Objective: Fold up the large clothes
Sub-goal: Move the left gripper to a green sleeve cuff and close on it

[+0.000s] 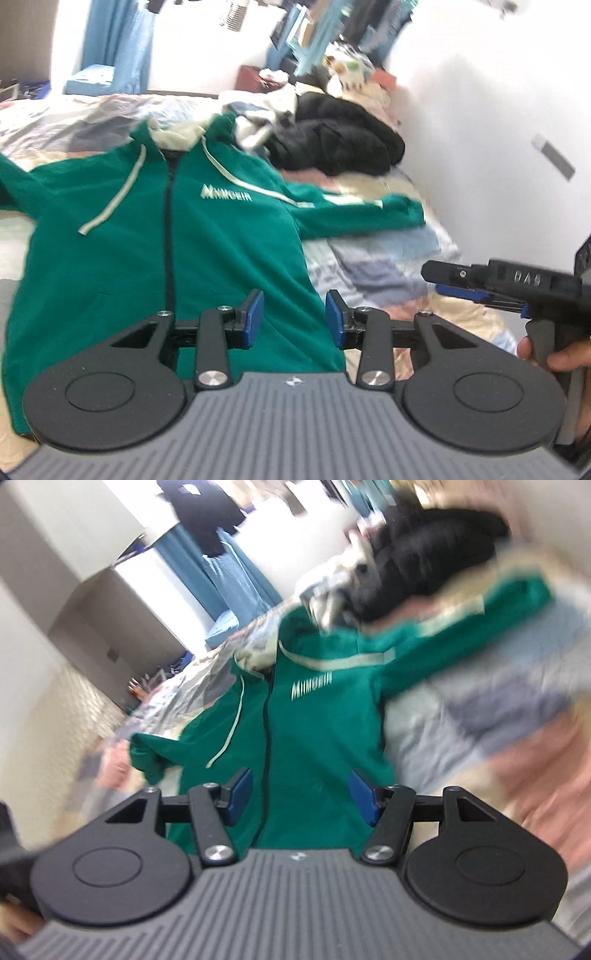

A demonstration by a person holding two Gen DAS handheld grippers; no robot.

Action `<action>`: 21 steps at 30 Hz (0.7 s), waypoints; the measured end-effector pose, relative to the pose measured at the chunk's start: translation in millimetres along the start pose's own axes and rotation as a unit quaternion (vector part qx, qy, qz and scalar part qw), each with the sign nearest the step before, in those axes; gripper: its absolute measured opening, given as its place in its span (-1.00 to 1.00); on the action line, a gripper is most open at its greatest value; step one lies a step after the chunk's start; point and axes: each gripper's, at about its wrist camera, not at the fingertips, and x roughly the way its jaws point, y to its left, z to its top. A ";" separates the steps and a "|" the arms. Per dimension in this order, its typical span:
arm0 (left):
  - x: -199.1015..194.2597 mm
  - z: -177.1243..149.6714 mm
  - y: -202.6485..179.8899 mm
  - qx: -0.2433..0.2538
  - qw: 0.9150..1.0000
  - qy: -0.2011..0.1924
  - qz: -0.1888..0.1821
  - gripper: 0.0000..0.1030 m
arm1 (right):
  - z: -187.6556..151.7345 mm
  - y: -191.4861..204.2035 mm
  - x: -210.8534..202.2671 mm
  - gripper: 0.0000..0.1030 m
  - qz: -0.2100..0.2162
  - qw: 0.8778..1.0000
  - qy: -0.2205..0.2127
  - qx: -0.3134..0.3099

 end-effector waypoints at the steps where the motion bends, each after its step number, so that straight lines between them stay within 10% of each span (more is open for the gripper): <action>1: -10.9 5.5 3.1 -0.005 1.000 -0.006 0.009 -0.18 | 4.5 11.0 -2.2 0.20 -0.005 1.000 -0.001 -0.020; 11: -55.3 53.9 107.6 -0.091 0.984 -0.082 0.125 -0.07 | 28.4 83.7 30.7 0.17 0.000 0.993 0.010 -0.114; 21: -1.2 90.4 350.9 -0.233 0.942 -0.091 0.224 0.05 | 16.4 83.4 124.9 0.17 0.025 0.997 0.042 -0.060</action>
